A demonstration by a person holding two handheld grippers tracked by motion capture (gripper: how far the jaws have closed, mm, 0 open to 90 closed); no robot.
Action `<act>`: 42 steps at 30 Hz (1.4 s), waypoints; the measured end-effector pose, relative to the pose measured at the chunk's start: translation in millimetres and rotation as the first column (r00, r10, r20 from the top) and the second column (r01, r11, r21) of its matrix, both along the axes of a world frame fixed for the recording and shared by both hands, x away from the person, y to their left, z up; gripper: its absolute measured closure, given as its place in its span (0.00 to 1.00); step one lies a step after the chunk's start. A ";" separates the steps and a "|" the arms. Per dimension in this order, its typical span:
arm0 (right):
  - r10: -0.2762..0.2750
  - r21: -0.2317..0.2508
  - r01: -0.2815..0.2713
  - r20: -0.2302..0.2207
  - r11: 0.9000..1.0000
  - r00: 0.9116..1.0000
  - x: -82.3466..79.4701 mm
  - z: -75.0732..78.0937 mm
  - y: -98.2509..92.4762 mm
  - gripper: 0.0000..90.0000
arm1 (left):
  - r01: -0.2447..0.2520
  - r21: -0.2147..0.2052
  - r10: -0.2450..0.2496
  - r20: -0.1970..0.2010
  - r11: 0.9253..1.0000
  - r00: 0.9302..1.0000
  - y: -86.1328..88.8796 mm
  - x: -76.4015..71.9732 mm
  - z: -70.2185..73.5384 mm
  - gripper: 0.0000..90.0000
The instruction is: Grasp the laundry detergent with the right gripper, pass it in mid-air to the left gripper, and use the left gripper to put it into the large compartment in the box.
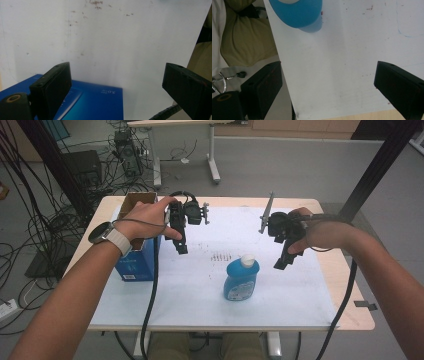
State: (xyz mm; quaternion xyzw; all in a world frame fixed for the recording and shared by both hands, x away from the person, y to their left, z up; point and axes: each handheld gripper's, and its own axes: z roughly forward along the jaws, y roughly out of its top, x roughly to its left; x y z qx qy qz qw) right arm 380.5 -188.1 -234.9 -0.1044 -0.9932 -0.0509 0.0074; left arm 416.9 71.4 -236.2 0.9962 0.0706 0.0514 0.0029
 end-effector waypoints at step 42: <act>0.010 0.018 -0.010 0.008 1.000 1.000 -3.1 -1.2 -4.0 0.07 | -0.013 -0.008 0.013 -0.003 1.000 1.000 0.3 0.3 -0.7 0.10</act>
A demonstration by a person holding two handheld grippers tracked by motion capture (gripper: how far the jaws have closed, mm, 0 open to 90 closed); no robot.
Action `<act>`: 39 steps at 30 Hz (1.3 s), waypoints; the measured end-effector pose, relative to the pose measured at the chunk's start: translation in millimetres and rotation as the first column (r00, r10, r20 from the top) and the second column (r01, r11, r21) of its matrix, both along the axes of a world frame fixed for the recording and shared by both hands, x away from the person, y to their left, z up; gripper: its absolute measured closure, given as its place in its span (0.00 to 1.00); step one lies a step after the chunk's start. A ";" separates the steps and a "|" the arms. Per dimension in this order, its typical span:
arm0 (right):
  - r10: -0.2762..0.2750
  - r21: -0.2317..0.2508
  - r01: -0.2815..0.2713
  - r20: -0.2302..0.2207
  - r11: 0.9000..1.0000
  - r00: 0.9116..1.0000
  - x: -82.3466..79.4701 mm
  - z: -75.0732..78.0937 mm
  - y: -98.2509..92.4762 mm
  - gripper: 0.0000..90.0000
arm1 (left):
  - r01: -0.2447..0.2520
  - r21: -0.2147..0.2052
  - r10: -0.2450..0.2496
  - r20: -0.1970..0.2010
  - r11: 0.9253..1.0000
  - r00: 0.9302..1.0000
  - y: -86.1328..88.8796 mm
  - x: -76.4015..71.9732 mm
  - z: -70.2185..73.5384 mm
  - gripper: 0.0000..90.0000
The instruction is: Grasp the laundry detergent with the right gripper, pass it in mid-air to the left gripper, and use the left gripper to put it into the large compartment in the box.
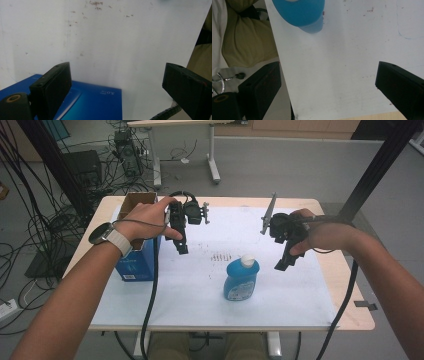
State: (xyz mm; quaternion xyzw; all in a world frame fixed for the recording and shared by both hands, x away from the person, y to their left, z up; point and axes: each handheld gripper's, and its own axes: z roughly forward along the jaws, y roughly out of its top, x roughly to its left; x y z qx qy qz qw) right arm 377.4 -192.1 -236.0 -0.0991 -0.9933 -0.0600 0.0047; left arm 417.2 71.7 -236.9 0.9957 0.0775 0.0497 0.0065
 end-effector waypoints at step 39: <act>0.151 0.201 -0.155 0.032 0.967 0.988 -2.7 -15.4 -9.8 0.06 | -0.043 -0.010 0.043 0.003 0.999 0.999 -2.0 -8.0 -5.1 0.10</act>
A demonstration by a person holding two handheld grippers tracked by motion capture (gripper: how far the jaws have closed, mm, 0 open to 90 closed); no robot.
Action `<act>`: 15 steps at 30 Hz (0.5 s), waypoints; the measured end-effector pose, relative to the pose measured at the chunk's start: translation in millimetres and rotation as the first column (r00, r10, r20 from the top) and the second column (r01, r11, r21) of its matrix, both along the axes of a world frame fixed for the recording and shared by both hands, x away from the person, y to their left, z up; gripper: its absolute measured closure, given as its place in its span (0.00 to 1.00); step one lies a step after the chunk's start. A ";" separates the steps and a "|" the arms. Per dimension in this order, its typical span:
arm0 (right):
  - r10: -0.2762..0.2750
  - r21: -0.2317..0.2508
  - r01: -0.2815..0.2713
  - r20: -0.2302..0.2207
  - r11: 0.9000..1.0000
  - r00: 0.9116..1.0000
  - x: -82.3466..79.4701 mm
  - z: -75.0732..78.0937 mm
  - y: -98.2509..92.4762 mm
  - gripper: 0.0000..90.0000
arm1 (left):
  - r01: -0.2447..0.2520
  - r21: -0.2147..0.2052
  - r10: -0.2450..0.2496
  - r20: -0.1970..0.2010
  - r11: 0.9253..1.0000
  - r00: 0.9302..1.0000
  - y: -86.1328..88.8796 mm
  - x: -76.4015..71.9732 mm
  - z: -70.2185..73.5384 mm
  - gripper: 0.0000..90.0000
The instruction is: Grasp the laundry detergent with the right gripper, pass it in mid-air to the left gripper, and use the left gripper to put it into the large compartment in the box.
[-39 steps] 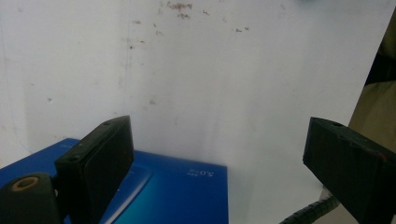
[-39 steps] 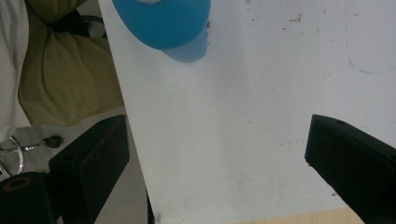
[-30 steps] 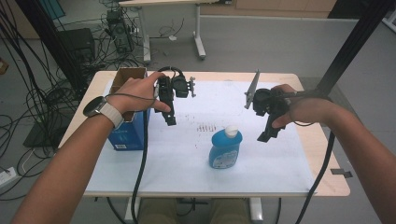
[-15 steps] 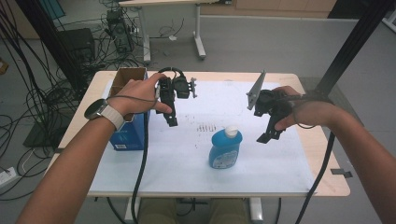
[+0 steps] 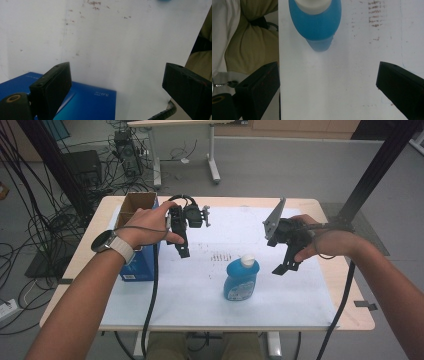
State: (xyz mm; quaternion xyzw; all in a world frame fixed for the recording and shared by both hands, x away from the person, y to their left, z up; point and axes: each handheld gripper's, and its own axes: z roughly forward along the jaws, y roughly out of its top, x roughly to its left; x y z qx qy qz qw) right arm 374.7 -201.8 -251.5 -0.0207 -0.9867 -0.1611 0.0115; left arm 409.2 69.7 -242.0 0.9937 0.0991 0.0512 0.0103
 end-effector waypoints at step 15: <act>0.052 0.084 -0.051 -0.007 0.995 0.999 4.1 -10.9 -2.1 0.05 | -0.028 -0.002 0.028 0.001 1.000 1.000 -1.8 -1.2 -2.1 0.10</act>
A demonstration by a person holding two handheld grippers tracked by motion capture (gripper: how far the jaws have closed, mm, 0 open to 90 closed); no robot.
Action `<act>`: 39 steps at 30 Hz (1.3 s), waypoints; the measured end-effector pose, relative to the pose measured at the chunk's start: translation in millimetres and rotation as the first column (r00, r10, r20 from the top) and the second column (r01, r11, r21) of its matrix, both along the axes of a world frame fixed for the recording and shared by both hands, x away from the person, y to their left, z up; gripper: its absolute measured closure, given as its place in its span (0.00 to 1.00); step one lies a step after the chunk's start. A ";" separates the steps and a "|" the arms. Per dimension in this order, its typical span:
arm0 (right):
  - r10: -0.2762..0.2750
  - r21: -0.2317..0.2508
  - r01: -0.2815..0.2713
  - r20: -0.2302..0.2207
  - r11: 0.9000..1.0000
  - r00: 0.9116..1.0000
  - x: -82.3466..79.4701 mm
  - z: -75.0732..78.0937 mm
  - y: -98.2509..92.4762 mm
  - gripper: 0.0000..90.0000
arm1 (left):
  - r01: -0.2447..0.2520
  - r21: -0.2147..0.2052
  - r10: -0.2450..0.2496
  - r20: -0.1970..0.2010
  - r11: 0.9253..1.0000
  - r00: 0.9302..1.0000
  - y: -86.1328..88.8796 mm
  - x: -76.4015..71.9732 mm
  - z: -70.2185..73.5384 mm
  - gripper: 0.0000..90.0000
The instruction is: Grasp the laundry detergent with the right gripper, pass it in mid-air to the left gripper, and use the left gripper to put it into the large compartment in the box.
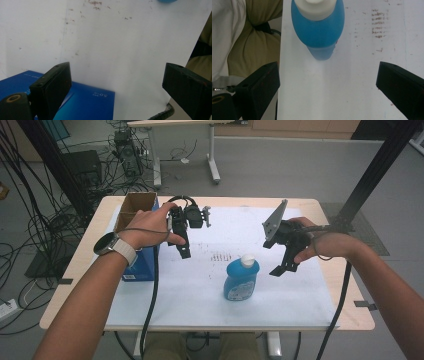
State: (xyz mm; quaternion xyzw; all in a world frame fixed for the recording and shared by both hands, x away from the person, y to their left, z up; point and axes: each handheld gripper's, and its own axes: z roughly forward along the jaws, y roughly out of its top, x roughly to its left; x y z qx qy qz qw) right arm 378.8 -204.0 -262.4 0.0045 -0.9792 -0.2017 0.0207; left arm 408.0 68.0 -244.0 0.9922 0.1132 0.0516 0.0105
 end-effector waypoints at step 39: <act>0.079 0.143 -0.077 -0.011 0.987 0.997 2.8 -18.3 2.2 0.06 | -0.026 0.004 0.026 -0.001 1.000 1.000 -1.0 -1.9 -3.7 0.10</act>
